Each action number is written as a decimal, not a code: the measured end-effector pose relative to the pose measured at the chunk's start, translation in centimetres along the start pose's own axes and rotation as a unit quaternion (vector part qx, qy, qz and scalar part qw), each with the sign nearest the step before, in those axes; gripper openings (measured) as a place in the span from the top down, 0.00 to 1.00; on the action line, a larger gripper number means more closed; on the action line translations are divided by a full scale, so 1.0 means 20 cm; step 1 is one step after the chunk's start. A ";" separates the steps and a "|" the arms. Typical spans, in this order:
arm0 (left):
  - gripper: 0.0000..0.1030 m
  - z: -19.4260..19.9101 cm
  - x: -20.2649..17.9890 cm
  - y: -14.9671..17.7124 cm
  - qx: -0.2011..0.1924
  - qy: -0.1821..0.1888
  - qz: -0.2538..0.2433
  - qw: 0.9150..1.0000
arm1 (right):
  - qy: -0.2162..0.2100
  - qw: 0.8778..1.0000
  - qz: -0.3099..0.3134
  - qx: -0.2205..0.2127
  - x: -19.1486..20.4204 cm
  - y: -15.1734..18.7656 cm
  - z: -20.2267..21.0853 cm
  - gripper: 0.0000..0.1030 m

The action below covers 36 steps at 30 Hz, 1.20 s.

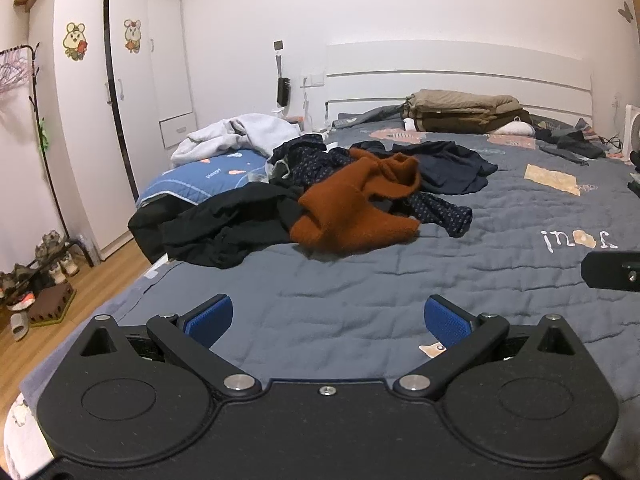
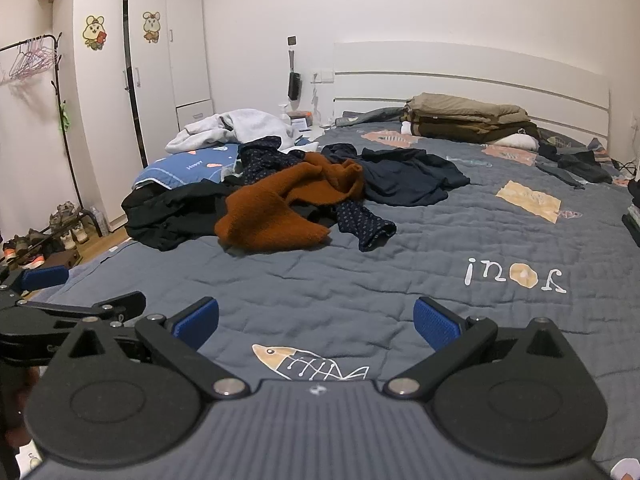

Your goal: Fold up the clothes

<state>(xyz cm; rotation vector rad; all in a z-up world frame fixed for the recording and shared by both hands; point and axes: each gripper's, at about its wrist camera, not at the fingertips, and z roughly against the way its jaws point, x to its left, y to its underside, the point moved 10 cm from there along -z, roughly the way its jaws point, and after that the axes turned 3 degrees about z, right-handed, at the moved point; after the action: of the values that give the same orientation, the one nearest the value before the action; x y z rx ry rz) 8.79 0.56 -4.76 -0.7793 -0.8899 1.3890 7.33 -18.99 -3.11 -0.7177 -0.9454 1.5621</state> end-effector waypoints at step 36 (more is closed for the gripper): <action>0.00 0.01 0.03 -0.01 -0.030 0.040 0.045 0.998 | -0.004 1.000 0.005 0.001 0.02 0.01 0.01 0.00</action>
<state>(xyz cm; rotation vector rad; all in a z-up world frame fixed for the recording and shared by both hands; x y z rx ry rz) 8.70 1.14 -4.45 -0.9241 -0.8449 1.4054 7.08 -18.69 -3.10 -0.7166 -0.9475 1.5758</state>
